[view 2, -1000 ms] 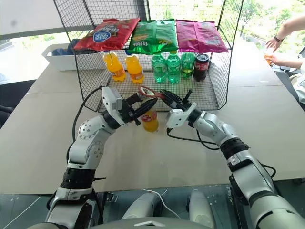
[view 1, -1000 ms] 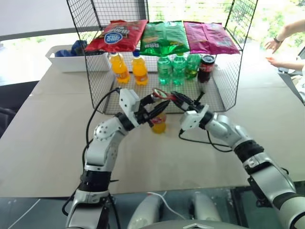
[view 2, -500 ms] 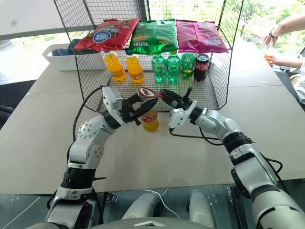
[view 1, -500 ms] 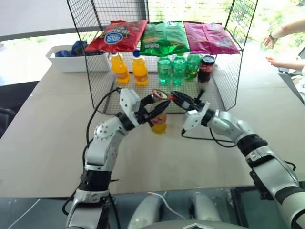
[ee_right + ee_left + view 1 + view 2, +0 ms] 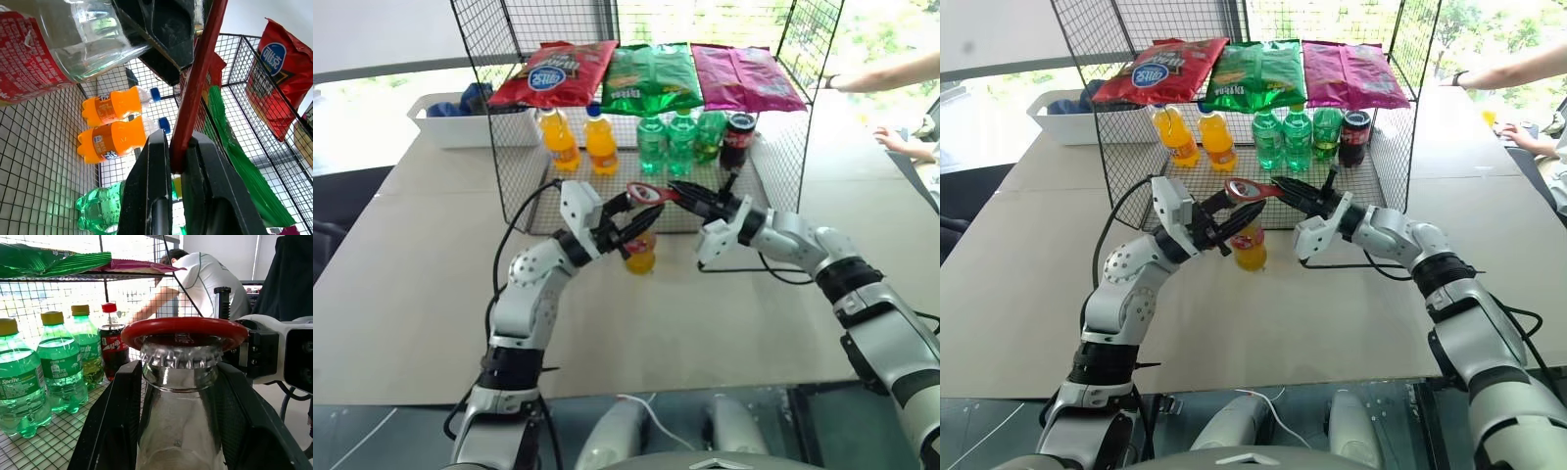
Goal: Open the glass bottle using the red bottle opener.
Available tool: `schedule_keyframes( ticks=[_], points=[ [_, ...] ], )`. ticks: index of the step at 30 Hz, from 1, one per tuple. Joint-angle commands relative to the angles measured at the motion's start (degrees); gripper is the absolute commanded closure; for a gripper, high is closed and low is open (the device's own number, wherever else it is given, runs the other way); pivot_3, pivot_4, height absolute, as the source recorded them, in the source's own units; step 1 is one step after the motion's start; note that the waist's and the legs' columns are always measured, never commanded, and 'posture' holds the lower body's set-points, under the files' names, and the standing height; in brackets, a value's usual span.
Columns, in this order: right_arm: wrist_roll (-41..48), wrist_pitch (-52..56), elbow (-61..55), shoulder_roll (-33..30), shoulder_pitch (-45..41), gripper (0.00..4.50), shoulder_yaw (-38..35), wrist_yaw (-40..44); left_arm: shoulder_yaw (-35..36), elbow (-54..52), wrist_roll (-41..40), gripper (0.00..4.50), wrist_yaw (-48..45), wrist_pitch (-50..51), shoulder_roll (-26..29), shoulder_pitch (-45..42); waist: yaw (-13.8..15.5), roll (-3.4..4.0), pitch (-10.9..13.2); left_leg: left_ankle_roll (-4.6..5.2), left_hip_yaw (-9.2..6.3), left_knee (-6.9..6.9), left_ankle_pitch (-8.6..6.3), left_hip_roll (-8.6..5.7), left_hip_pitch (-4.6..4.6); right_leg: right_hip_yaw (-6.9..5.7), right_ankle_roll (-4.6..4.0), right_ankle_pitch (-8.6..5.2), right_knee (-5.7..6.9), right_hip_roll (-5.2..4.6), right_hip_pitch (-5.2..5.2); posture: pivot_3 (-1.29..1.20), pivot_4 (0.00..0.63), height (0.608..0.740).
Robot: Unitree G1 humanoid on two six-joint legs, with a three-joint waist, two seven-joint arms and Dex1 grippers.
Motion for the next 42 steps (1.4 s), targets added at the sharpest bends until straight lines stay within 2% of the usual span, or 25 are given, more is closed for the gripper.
schedule_keyframes(
  ticks=[1, 30, 42],
  points=[
    [-2.17, -2.32, -0.43, -0.65, -2.34, 4.5, 2.26, 0.67, -2.89, 3.22, 1.92, 2.77, -0.31, 1.37, -0.23, 0.48, 0.0, 0.0, 0.0, 0.0, 0.0, 0.0, 0.0, 0.0, 0.0, 0.0, 0.0, 0.0, 0.0, 0.0, 0.0, 0.0, 0.15, 0.74],
    [-5.15, -4.08, 6.42, -2.56, -14.8, 4.5, 3.23, -3.61, -3.24, 2.69, 1.92, 2.77, -0.13, 1.49, -0.4, 1.33, -0.09, 0.18, 0.11, 0.0, -0.05, -0.04, 0.0, -0.01, -0.07, -0.03, 0.0, 0.0, -0.1, -0.01, -0.03, 0.0, 0.15, 0.74],
    [-6.01, -4.05, 8.15, -3.36, -16.71, 4.5, 3.66, -5.47, -3.49, 2.6, 1.89, 2.77, -0.14, 1.65, -0.24, 1.44, -0.19, 0.18, 0.11, 0.0, 0.01, -0.3, 0.0, 0.04, -0.14, 0.04, -0.01, 0.0, -0.29, 0.05, -0.17, 0.0, 0.15, 0.74]
  ],
)
